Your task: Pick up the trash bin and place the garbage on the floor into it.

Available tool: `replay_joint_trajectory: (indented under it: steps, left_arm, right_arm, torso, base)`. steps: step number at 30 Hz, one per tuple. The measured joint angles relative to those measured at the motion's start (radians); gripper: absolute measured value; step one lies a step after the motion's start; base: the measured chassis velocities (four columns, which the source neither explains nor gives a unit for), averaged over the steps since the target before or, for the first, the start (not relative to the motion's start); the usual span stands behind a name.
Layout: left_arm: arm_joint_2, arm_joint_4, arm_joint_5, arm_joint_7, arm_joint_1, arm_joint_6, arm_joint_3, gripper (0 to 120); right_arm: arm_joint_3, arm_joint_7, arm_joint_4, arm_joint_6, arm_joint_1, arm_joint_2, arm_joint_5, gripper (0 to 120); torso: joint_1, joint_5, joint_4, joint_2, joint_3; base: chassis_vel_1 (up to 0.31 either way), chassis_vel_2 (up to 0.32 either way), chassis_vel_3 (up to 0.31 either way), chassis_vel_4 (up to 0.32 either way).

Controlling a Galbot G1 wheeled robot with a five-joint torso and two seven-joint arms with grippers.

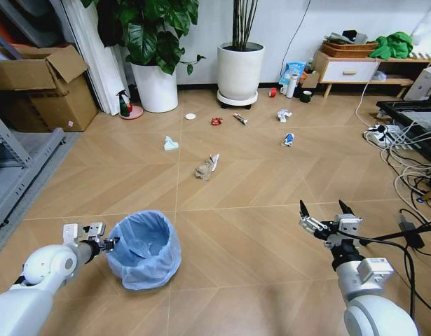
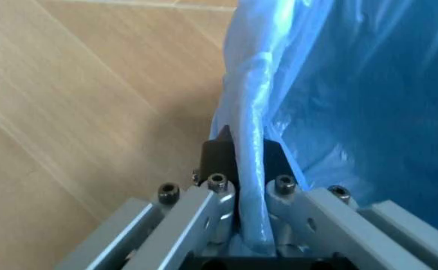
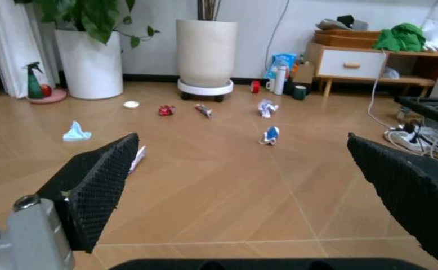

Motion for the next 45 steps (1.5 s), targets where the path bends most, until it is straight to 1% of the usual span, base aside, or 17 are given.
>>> replay_joint_trajectory:
  steps: [4,8,9,11,12,15,16,18,19,20,22,23,26,29,30,34,45]
  left_arm:
    - [-0.02,-0.042,-0.006,-0.023,0.018,-0.013,-0.023,0]
    - [-0.058,-0.137,0.004,-0.123,0.051,-0.068,-0.064,0]
    - [-0.058,-0.137,0.004,-0.123,0.051,-0.068,-0.064,0]
    - [-0.086,-0.202,0.029,-0.185,0.079,-0.111,-0.086,0]
    - [-0.086,-0.202,0.029,-0.185,0.079,-0.111,-0.086,0]
    - [-0.148,-0.305,0.099,-0.261,0.145,-0.166,-0.125,0]
    - [-0.148,-0.305,0.099,-0.261,0.145,-0.166,-0.125,0]
    - [-0.197,-0.365,0.175,-0.296,0.19,-0.203,-0.135,0]
    - [-0.197,-0.365,0.175,-0.296,0.19,-0.203,-0.135,0]
    - [-0.22,-0.398,0.225,-0.311,0.211,-0.224,-0.135,0]
    - [-0.257,-0.457,0.32,-0.333,0.243,-0.272,-0.13,0]
    - [-0.257,-0.457,0.32,-0.333,0.243,-0.272,-0.13,0]
    - [-0.283,-0.525,0.363,-0.372,0.266,-0.293,-0.12,0]
    - [-0.285,-0.529,0.364,-0.375,0.267,-0.293,-0.12,0]
    - [-0.289,-0.562,0.37,-0.387,0.278,-0.286,-0.122,0]
    - [-0.293,-0.604,0.39,-0.392,0.306,-0.27,-0.13,0]
    - [-0.291,-0.594,0.4,-0.373,0.309,-0.268,-0.115,0]
  right_arm:
    - [0.007,0.019,0.008,-0.024,0.011,-0.006,0.026,100]
    - [0.016,0.045,0.017,-0.057,0.033,-0.011,0.061,100]
    - [0.016,0.045,0.017,-0.057,0.033,-0.011,0.061,100]
    - [0.021,0.054,0.023,-0.072,0.044,-0.013,0.081,100]
    - [0.021,0.054,0.023,-0.072,0.044,-0.013,0.081,100]
    - [0.029,0.056,0.03,-0.077,0.05,-0.022,0.092,100]
    - [0.029,0.056,0.03,-0.077,0.05,-0.022,0.092,100]
    - [0.034,0.058,0.03,-0.077,0.051,-0.026,0.092,100]
    - [0.034,0.058,0.03,-0.077,0.051,-0.026,0.092,100]
    - [0.037,0.059,0.03,-0.077,0.051,-0.028,0.092,100]
    - [0.039,0.059,0.031,-0.077,0.053,-0.031,0.091,100]
    - [0.039,0.059,0.031,-0.077,0.053,-0.031,0.091,100]
    - [0.039,0.058,0.038,-0.086,0.053,-0.036,0.085,100]
    - [0.039,0.058,0.038,-0.086,0.053,-0.036,0.085,100]
    - [0.039,0.058,0.042,-0.092,0.053,-0.038,0.083,100]
    - [0.04,0.058,0.044,-0.097,0.063,-0.039,0.084,100]
    - [0.04,0.056,0.047,-0.092,0.057,-0.025,0.063,100]
  torso:
    - [0.0,0.0002,0.0,0.0,0.0]
    - [0.0,0.0005,-0.0001,0.0,0.0]
    - [0.0,0.0005,-0.0001,0.0,0.0]
    - [0.0,0.0004,-0.0001,0.0,0.0]
    - [0.0,0.0004,-0.0001,0.0,0.0]
    - [0.0,0.0005,0.0,0.0,0.0]
    - [0.0,0.0005,0.0,0.0,0.0]
    - [0.0,0.0004,0.0001,0.0,0.0]
    - [0.0,0.0004,0.0001,0.0,0.0]
    - [0.0,0.0001,0.0001,0.0,0.0]
    - [0.0,0.0009,0.0001,0.0,0.0]
    - [0.0,0.0009,0.0001,0.0,0.0]
    - [0.0,0.0004,-0.0001,0.0,0.0]
    - [0.0,0.0005,-0.0001,0.0,0.0]
    - [0.0,0.0004,-0.0001,0.0,0.0]
    - [0.0,0.0004,0.0001,0.0,0.0]
    - [0.0,0.0004,0.0,0.0,0.0]
  base:
    - [0.0,0.0,0.0,0.0]
    - [0.0,0.0,0.0,0.0]
    - [0.0,0.0,0.0,0.0]
    - [0.0,0.0,0.0,0.0]
    - [0.0,0.0,0.0,0.0]
    - [0.0,0.0,0.0,0.0]
    - [0.0,0.0,0.0,0.0]
    - [0.0,0.0,0.0,0.0]
    - [0.0,0.0,0.0,0.0]
    - [0.0,0.0,0.0,0.0]
    - [0.0,0.0,0.0,0.0]
    - [0.0,0.0,0.0,0.0]
    - [0.0,0.0,0.0,0.0]
    - [0.0,0.0,0.0,0.0]
    - [0.0,0.0,0.0,0.0]
    - [0.0,0.0,0.0,0.0]
    - [-0.05,0.044,0.049,-0.052]
